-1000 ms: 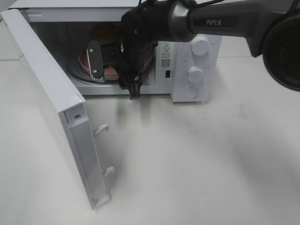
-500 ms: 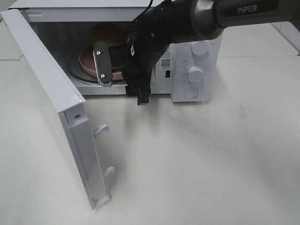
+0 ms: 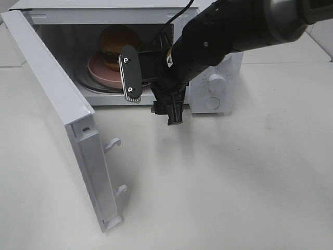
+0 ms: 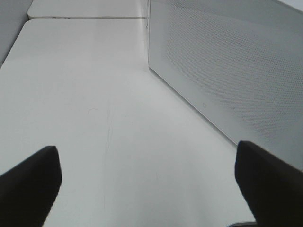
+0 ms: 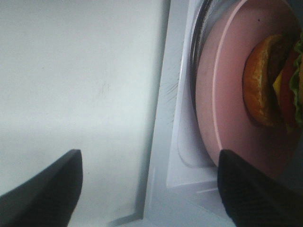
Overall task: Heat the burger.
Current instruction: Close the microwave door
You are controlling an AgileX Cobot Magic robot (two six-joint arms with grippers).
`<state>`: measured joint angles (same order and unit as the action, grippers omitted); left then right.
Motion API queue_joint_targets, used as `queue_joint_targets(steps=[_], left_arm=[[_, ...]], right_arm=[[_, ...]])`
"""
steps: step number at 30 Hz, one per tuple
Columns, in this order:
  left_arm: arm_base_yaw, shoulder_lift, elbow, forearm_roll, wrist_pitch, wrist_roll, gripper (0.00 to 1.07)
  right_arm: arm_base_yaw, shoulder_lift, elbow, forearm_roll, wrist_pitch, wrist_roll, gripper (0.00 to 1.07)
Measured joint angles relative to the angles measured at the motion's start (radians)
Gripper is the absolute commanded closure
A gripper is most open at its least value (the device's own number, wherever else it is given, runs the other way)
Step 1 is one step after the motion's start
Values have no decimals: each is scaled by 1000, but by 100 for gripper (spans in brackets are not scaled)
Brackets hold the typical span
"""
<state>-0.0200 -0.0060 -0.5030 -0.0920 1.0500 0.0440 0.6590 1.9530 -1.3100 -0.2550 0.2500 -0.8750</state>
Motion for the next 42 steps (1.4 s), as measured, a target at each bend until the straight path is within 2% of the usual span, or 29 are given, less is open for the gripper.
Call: queue_joint_targets(steps=[2, 19, 30, 42], left_arm=[[0, 0, 0, 0, 0, 0, 16], [0, 0, 0, 0, 0, 0, 16], [0, 0, 0, 0, 0, 0, 16], [0, 0, 0, 0, 0, 0, 16]], right_arm=[[0, -56, 69, -2, -4, 2, 31], [0, -287, 306, -2, -27, 80, 31], [0, -457, 458, -2, -14, 332, 31], [0, -611, 549, -1, 217, 668, 31]])
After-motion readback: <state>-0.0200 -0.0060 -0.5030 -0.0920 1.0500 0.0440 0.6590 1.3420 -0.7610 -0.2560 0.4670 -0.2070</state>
